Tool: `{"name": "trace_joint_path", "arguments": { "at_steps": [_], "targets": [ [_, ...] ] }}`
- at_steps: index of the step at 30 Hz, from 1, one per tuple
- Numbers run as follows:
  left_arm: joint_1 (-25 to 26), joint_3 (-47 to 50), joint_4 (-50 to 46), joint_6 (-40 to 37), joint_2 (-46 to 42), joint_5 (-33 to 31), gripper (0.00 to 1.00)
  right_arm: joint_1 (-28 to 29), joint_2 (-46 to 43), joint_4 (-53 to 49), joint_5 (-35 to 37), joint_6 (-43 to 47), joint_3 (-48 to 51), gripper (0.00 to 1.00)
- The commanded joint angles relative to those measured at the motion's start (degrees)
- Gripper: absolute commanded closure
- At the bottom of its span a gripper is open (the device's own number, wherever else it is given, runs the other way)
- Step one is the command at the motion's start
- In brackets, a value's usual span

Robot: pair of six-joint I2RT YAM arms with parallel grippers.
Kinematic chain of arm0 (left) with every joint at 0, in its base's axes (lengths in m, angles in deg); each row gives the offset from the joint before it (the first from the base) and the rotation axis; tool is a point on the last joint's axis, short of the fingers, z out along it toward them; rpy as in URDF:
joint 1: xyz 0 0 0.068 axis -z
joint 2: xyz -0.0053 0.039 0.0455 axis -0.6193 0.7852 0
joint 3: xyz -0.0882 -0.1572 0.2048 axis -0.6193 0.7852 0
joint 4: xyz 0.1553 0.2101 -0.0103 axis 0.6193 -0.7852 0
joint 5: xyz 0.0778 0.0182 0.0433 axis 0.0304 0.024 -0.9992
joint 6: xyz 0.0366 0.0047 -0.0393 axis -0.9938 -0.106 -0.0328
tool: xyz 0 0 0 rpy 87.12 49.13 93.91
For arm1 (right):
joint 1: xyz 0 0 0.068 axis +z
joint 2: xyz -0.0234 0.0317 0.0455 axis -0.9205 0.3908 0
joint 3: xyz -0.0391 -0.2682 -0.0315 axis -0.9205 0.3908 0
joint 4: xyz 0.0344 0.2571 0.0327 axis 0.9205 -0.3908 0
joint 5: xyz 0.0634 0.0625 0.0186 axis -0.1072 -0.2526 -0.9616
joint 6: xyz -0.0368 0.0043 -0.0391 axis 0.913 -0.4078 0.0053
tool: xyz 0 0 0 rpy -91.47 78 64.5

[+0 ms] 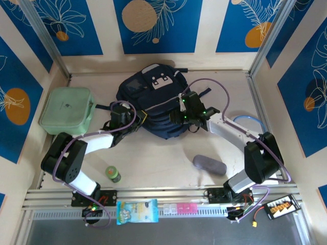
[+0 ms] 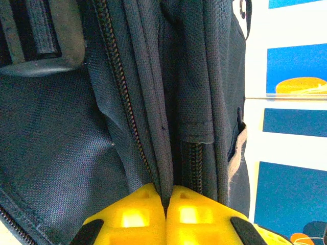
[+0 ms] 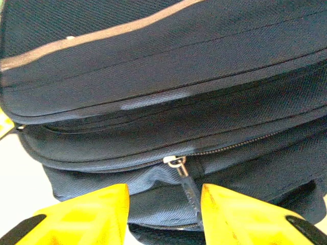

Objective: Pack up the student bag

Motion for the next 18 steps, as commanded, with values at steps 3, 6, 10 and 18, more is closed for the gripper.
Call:
{"name": "trace_joint_path", "arguments": {
  "at_steps": [3, 6, 10, 18],
  "targets": [
    [-0.90, -2.29, 0.73, -1.46, -1.96, 1.02, 1.00, 0.24, 3.27, -4.05, 2.11, 3.04, -2.79, 0.58],
    [-0.94, -2.32, 0.64, -1.55, -2.04, 1.11, 1.00, 0.45, 3.80, -4.33, 1.44, 3.45, -3.09, 0.61],
    [-0.89, -2.39, 0.56, -1.59, -2.04, 1.11, 1.00, 1.12, 4.75, -4.65, 2.70, 3.96, -3.17, 0.72],
    [-1.19, -2.87, -0.61, -2.25, -2.58, 1.37, 1.00, 1.23, 6.80, -6.19, 6.81, 2.93, -4.67, 0.95]
  ]
}}
